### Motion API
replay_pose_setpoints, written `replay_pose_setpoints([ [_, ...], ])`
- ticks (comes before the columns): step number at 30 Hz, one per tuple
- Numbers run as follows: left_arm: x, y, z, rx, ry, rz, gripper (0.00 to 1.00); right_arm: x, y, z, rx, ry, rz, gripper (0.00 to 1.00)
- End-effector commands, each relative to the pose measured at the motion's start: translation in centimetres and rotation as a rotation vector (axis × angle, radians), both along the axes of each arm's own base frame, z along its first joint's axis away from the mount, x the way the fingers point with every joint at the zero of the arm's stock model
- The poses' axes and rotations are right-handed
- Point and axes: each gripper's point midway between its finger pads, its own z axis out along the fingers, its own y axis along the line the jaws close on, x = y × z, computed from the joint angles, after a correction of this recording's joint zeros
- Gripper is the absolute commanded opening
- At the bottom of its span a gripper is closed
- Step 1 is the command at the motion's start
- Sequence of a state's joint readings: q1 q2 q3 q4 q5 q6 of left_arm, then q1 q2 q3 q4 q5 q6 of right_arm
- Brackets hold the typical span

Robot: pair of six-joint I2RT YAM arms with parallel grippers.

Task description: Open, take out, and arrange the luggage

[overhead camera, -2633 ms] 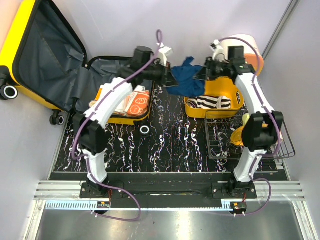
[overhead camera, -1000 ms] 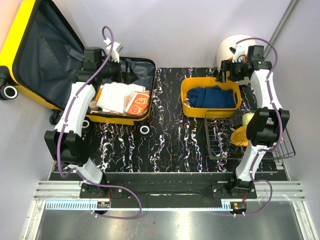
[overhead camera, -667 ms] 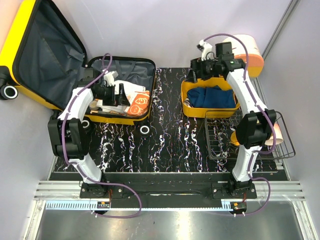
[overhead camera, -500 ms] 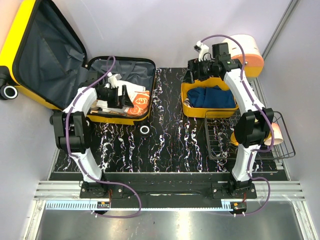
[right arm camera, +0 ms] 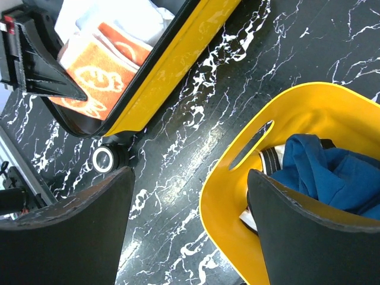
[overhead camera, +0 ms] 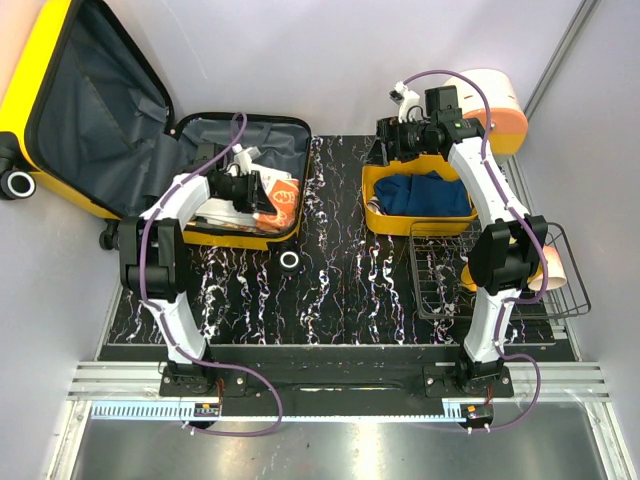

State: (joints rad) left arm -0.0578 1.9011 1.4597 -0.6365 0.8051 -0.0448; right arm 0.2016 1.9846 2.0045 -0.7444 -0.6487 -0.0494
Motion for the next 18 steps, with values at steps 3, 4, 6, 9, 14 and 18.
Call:
replay_pose_setpoints([
  [3,1.0,-0.2,11.6,-0.066,-0.295,0.037,0.03,-0.3,1.5,2.7,0.115,-0.016,0.041,0.85],
  [4,1.0,-0.1,12.3,-0.067,-0.309,0.045,0.01,-0.3,1.9,3.0,0.149,0.010,0.032,0.84],
  [6,1.0,-0.4,14.3,-0.081,-0.336,0.067,0.00,-0.6,2.7,3.2,0.215,0.054,0.057,0.84],
  [9,1.3,-0.9,16.0,-0.116,-0.336,0.085,0.00,-0.7,4.0,3.3,0.311,0.133,0.053,0.84],
  [14,1.8,-1.1,14.4,-0.104,-0.286,0.104,0.18,-1.1,6.1,2.8,0.348,0.180,0.077,0.85],
  [18,1.6,-1.6,13.0,-0.110,-0.270,0.060,0.12,-1.2,6.7,2.5,0.345,0.181,0.091,0.84],
])
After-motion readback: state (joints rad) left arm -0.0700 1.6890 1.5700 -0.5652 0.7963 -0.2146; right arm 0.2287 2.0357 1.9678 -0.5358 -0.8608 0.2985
